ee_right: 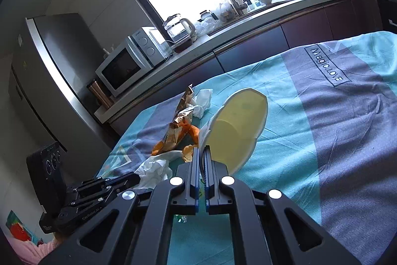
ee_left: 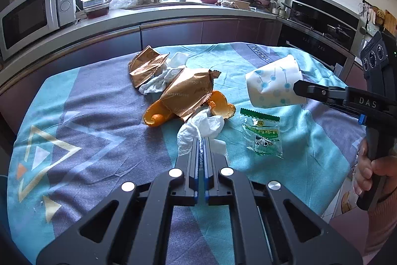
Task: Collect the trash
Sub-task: 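Grasp the white tissue with the left tool while the right tool grasps the other dotted cup, then carry tissue and cup to the teal bin and open both tools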
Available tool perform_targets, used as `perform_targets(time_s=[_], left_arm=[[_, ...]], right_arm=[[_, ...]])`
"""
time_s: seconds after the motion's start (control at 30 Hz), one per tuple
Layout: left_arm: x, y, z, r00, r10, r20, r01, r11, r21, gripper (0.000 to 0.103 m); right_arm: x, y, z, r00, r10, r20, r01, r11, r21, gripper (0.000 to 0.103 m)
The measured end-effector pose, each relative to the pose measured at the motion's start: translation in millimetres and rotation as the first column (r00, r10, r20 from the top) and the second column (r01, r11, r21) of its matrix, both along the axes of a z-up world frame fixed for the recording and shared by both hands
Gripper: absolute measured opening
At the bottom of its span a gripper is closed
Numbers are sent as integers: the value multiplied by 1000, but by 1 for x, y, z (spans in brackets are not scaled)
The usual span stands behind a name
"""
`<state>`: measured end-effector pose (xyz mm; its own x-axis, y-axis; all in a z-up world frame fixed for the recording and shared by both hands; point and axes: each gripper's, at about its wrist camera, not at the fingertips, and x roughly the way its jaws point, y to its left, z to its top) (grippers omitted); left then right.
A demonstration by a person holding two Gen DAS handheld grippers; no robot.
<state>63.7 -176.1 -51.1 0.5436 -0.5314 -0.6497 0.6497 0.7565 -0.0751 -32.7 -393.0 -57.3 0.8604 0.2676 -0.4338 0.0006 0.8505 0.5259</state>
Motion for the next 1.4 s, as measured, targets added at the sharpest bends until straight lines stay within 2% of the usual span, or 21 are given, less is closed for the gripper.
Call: perform_targets(time_s=[0.2, 0.43, 0.63, 0.83, 1.03, 1.23, 1.4], left_arm=[[-5, 22, 9, 1000, 12, 9, -12, 1000, -26, 3], [-12, 67, 21, 997, 65, 28, -64, 997, -51, 3], [-19, 115, 33, 989, 138, 50, -133, 988, -78, 3], [-24, 169, 41, 969, 240, 65, -233, 968, -98, 3], [-27, 226, 46, 928, 365, 80, -356, 929, -101, 3], [-26, 296, 53, 855, 513, 77, -502, 855, -128, 3], [-24, 346, 50, 790, 609, 72, -599, 792, -121, 3]], right_arm=[[-1, 12, 13, 999, 32, 28, -32, 999, -15, 2], [0, 42, 31, 991, 113, 71, -111, 993, -39, 2], [17, 85, 39, 969, 231, 83, -227, 972, -53, 2], [42, 134, 39, 932, 356, 71, -353, 934, -53, 2], [73, 196, 36, 864, 501, 53, -499, 865, -51, 2], [102, 262, 38, 777, 629, 38, -625, 777, -72, 2], [120, 310, 39, 707, 707, 17, -703, 705, -92, 2]])
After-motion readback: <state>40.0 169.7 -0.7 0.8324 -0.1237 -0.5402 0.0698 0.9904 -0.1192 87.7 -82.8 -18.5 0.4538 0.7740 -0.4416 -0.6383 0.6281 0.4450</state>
